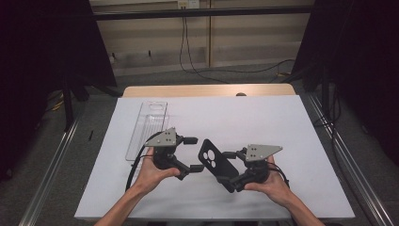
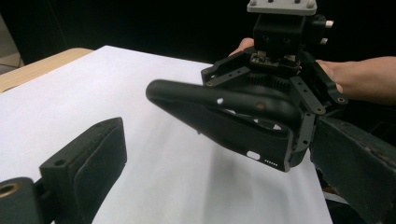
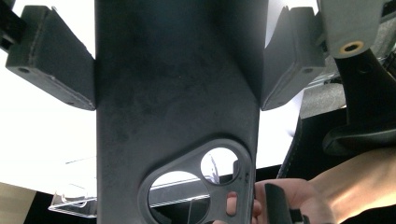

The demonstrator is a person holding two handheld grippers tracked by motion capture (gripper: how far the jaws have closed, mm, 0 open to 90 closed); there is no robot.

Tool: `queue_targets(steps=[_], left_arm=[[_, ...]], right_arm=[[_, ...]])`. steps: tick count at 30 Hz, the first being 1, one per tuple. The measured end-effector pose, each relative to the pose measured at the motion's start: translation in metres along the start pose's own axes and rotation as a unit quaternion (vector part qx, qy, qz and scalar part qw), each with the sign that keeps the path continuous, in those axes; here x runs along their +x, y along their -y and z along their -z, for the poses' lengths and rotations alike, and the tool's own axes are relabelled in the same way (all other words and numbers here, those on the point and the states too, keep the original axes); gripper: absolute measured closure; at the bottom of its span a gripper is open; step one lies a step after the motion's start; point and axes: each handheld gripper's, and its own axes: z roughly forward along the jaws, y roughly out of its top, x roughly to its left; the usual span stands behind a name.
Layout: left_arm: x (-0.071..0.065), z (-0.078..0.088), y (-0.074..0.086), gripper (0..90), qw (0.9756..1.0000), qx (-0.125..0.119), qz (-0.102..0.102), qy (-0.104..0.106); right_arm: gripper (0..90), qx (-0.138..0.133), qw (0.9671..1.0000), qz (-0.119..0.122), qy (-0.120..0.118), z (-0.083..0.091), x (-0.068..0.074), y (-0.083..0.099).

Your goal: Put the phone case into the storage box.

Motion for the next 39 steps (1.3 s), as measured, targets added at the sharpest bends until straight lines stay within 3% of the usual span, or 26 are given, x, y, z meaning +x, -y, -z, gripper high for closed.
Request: queue_targets(steps=[11, 20, 31, 39], left_arm=[[0.002, -0.007, -0.004, 4.7, 0.9994, 0.027, -0.001, 0.022], [0.002, -0.008, -0.003, 4.4, 0.9992, 0.026, -0.004, 0.029], [0.000, -0.011, -0.004, 3.9, 0.9986, 0.024, -0.023, 0.041], [-0.001, -0.013, -0.003, 4.4, 0.9976, 0.021, -0.027, 0.060]], right_arm=[[13.7, 0.002, 0.9999, 0.002, -0.011, -0.001, 0.000, 0.001], [13.6, 0.002, 0.9997, 0.002, -0.024, -0.003, 0.000, 0.001], [13.6, 0.008, 0.9991, 0.002, -0.041, -0.003, 0.001, 0.002], [13.7, 0.016, 0.9986, 0.006, -0.051, -0.003, 0.002, 0.003]])
